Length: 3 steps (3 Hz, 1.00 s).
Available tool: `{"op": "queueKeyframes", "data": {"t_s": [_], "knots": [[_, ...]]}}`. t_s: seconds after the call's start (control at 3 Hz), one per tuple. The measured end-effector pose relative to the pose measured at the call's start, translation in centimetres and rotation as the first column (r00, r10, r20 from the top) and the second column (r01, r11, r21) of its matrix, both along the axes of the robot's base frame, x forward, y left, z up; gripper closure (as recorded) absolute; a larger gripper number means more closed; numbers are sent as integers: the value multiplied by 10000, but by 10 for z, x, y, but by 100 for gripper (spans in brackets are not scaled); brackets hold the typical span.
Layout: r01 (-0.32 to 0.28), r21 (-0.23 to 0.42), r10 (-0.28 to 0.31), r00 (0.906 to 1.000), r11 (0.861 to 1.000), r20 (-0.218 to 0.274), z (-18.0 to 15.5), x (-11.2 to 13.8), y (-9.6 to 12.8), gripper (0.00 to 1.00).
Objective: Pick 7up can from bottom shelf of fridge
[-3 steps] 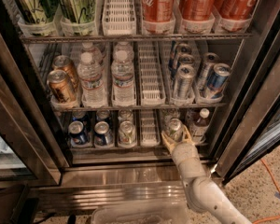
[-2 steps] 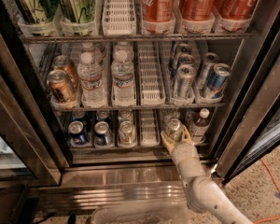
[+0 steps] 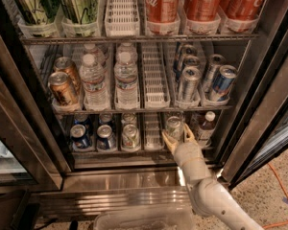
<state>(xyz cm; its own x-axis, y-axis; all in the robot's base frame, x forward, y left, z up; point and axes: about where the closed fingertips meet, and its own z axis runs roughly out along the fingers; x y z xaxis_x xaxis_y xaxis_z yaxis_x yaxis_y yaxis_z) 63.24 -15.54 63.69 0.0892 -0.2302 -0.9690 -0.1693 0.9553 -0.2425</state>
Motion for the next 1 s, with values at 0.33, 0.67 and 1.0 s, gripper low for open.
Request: {"op": "queueKeyframes", "data": {"t_s": [0.33, 0.67, 1.0], "knots": [[15, -254, -3, 9988, 9997, 489, 25, 0, 2, 100], [12, -255, 0, 9988, 9997, 489, 25, 0, 2, 100], [-410, -379, 423, 9985, 9984, 341, 31, -21, 7, 100]]}}
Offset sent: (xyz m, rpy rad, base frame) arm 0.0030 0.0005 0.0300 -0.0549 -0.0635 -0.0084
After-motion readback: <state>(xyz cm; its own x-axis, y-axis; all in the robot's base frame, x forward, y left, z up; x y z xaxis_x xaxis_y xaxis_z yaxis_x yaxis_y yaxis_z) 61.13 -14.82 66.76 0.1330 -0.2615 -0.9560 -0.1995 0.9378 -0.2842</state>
